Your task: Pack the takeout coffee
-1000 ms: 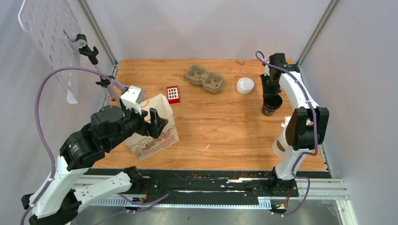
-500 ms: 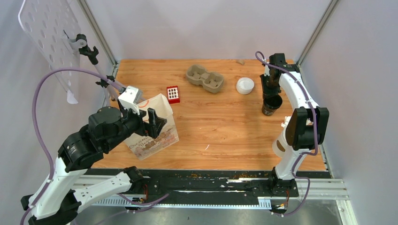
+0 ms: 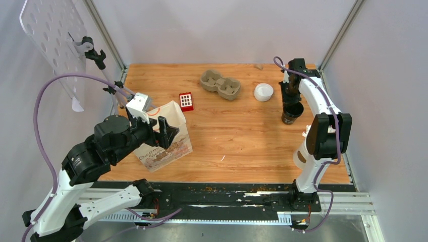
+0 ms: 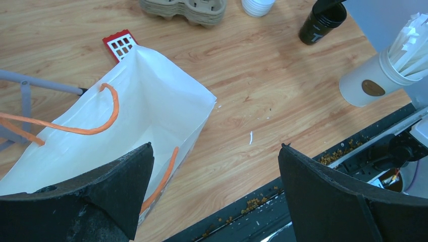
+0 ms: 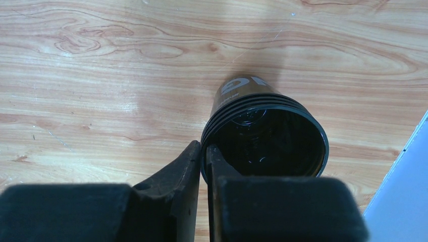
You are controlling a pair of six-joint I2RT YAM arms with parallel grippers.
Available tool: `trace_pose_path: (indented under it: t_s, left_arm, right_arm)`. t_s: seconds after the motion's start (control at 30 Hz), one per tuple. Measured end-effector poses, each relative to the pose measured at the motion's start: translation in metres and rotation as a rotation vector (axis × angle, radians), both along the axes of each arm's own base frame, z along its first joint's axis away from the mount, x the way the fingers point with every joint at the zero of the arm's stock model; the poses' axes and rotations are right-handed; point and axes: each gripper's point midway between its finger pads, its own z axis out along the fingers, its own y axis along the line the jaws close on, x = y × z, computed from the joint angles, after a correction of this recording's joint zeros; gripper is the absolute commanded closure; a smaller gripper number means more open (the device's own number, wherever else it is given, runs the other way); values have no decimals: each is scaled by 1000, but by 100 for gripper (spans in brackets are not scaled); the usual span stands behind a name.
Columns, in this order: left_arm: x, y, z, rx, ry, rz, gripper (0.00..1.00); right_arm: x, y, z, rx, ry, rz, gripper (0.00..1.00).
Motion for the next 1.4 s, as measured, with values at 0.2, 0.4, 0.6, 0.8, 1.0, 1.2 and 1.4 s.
trace_pose_path:
  t_s: [0.2, 0.4, 0.6, 0.8, 1.0, 1.2, 1.4]
  left_arm:
    - [0, 0, 0, -1, 0, 1, 0]
    - [0, 0, 0, -4, 1, 2, 0]
    - [0, 1, 0, -5, 0, 3, 0]
    - [0, 1, 0, -5, 0, 3, 0]
    - [0, 0, -4, 2, 9, 3, 0]
    - [0, -1, -5, 0, 12, 0, 0]
    - [0, -1, -5, -1, 11, 0, 0]
  right_arm:
    - [0, -2, 0, -9, 1, -1, 100]
    - [-1, -7, 0, -36, 5, -12, 100]
    - [-5, -13, 0, -68, 21, -26, 100]
    - [-9, -18, 0, -92, 35, -39, 100]
    - [-9, -22, 7, -117, 34, -49, 100]
    - [-6, -24, 21, -123, 16, -54, 100]
    - [-8, -27, 26, -139, 14, -64, 100]
